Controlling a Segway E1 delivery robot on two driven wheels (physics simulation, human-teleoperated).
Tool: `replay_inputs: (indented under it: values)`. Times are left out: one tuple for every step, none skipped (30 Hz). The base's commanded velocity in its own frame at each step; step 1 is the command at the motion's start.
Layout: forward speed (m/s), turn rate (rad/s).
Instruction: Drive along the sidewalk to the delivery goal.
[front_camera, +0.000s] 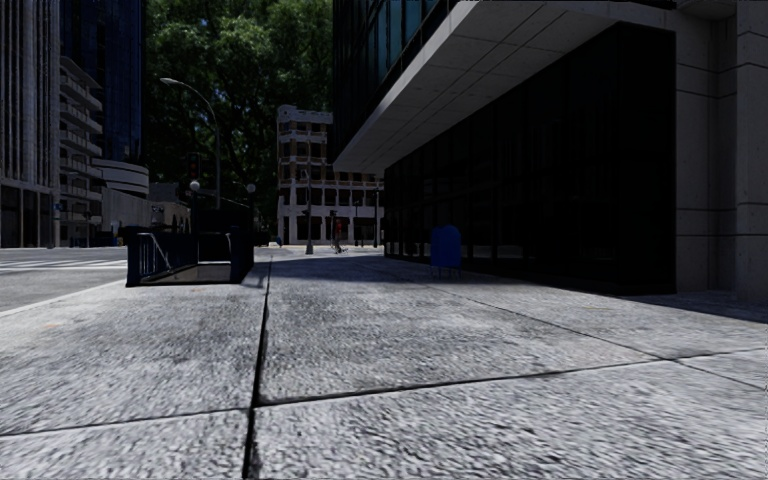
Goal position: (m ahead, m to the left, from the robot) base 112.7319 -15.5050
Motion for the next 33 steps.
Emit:
replay_inputs:
  values:
    - [2.00, 0.00]
    - [2.00, 0.00]
    - [2.00, 0.00]
    - [2.00, 0.00]
    - [2.00, 0.00]
    - [2.00, 0.00]
    - [2.00, 0.00]
    - [2.00, 0.00]
    - [2.00, 0.00]
    - [2.00, 0.00]
    - [2.00, 0.00]
    - [2.00, 0.00]
    - [2.00, 0.00]
    - [2.00, 0.00]
    - [2.00, 0.00]
    - [2.00, 0.00]
    - [2.00, 0.00]
    - [2.00, 0.00]
    - [2.00, 0.00]
    - [2.00, 0.00]
    - [2.00, 0.00]
    - [2.00, 0.00]
    - [2.00, 0.00]
    - [2.00, 0.00]
    - [2.00, 0.00]
    - [2.00, 0.00]
    - [2.00, 0.00]
    - [2.00, 0.00]
    - [2.00, 0.00]
    - [2.00, 0.00]
    - [2.00, 0.00]
    - [2.00, 0.00]
    - [2.00, 0.00]
